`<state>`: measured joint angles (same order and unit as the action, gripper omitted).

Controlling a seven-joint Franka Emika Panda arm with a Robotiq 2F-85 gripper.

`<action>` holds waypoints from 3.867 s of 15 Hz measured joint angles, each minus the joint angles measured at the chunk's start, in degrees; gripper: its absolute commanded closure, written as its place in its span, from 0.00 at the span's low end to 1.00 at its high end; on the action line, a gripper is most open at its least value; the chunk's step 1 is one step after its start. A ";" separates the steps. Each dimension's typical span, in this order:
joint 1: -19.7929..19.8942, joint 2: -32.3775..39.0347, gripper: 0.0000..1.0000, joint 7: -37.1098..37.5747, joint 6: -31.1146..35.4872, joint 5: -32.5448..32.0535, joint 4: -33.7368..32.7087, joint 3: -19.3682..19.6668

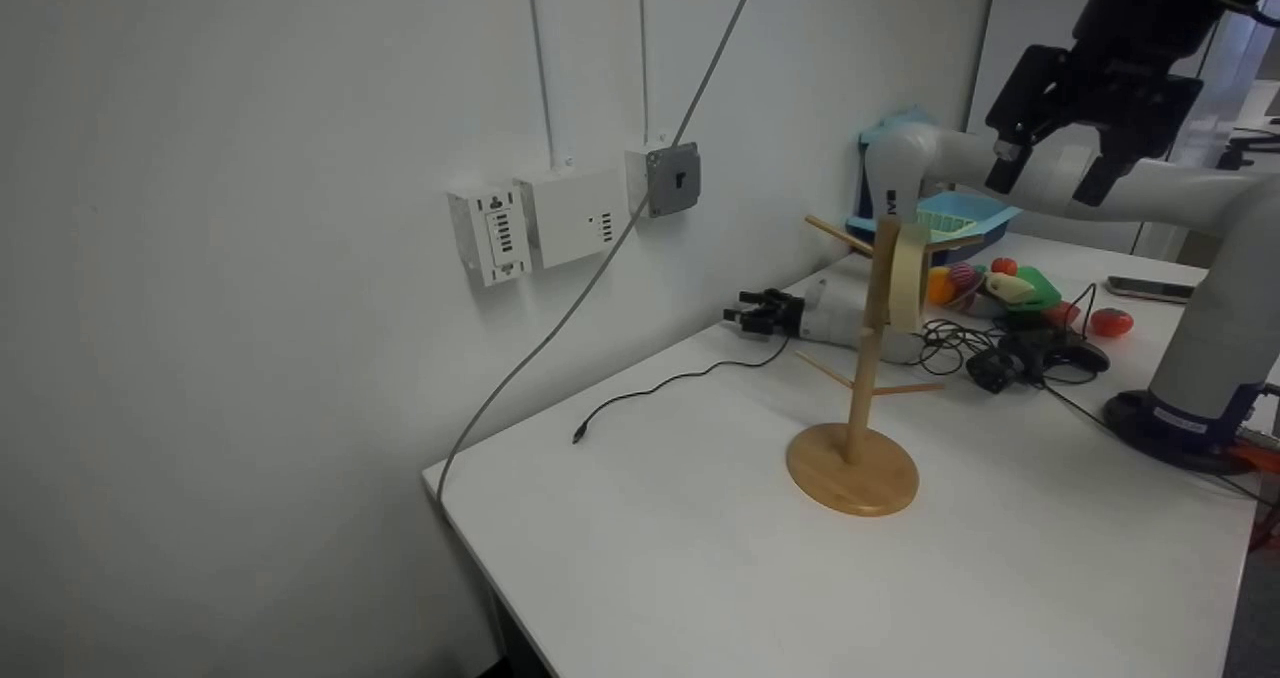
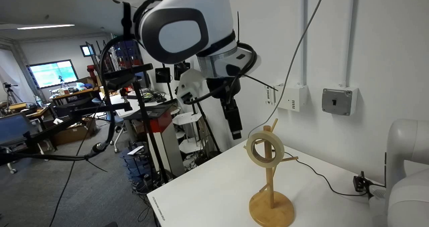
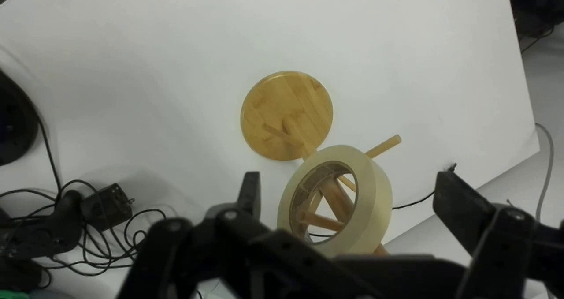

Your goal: Take the masking tape and put it on the table

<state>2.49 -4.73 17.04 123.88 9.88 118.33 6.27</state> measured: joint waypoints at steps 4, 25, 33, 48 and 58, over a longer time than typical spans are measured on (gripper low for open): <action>0.00 1.09 0.00 2.10 0.92 0.32 -1.01 -0.14; 0.00 1.24 0.00 14.09 1.73 -0.51 -0.89 -0.79; 0.00 1.26 0.00 14.09 1.67 -0.50 -0.87 -0.99; 0.00 1.41 0.00 12.50 -0.58 -0.26 -0.86 -1.10; -0.54 -8.36 0.00 4.94 -2.40 0.52 14.35 -4.15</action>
<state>1.94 -13.09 21.97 121.48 10.40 132.68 2.12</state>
